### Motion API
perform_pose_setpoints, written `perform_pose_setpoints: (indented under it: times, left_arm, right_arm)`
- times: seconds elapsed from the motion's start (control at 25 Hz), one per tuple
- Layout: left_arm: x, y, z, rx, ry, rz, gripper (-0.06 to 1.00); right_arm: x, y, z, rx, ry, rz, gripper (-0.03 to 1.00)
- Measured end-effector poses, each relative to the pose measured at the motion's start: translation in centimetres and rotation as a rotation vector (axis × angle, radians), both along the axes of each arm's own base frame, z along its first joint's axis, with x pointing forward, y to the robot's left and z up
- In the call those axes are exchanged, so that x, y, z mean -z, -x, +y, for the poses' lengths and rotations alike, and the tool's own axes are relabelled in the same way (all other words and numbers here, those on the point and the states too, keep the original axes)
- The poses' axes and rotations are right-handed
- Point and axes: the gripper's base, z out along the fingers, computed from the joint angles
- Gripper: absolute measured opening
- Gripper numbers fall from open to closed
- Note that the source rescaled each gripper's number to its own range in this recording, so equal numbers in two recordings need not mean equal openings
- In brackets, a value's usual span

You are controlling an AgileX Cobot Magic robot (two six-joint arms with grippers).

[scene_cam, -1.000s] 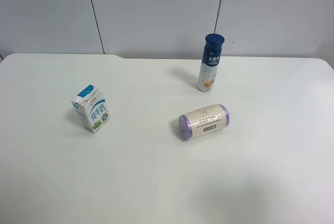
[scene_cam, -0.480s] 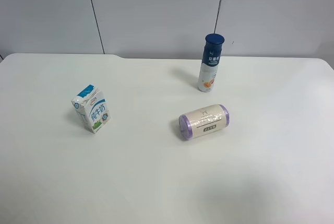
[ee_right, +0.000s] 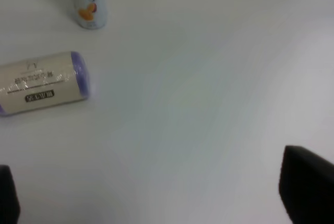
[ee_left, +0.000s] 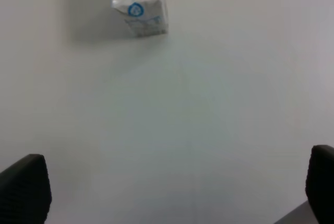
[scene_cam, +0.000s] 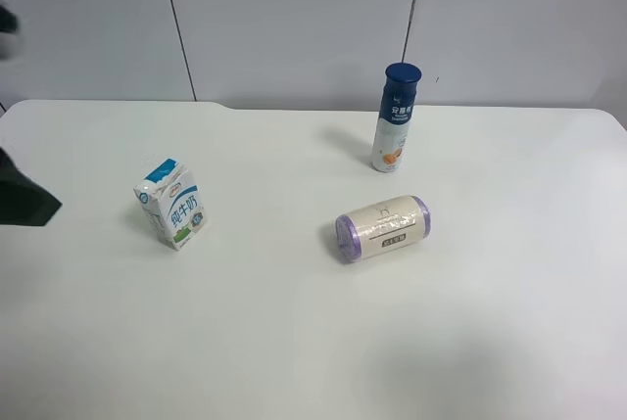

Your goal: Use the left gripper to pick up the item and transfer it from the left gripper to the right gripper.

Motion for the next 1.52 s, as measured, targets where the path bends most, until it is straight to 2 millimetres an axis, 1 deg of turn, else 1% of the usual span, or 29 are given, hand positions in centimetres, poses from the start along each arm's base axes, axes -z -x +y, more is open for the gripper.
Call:
perform_pose_setpoints:
  times: [0.2,0.32,0.56,0.76,0.92,1.24,1.52]
  left_arm:
    - [2.8,-3.6,-1.8,0.03,-0.046,0.082,1.0]
    - [4.3,-5.2,-2.5,0.044,-0.067,0.111,1.0]
    - [7.2,-7.5,-3.4,0.062,-0.091,0.147,1.0]
    - [9.4,-8.8,-4.0,0.082,-0.111,0.17,1.0]
    - [10.4,-9.6,-4.3,0.098,-0.122,0.16,1.0]
    - [11.6,-10.8,-4.5,0.118,-0.147,0.114,1.0]
    - [12.2,-13.1,-5.5,0.121,-0.148,0.114,1.0]
  right_arm:
    - [0.0,0.0,0.0,0.0,0.0,0.0,1.0]
    - [0.0,0.0,0.0,0.0,0.0,0.0,1.0]
    - [0.0,0.0,0.0,0.0,0.0,0.0,1.0]
    - [0.0,0.0,0.0,0.0,0.0,0.0,1.0]
    - [0.0,0.0,0.0,0.0,0.0,0.0,1.0]
    - [0.0,0.0,0.0,0.0,0.0,0.0,1.0]
    - [0.0,0.0,0.0,0.001,-0.003,0.0,1.0]
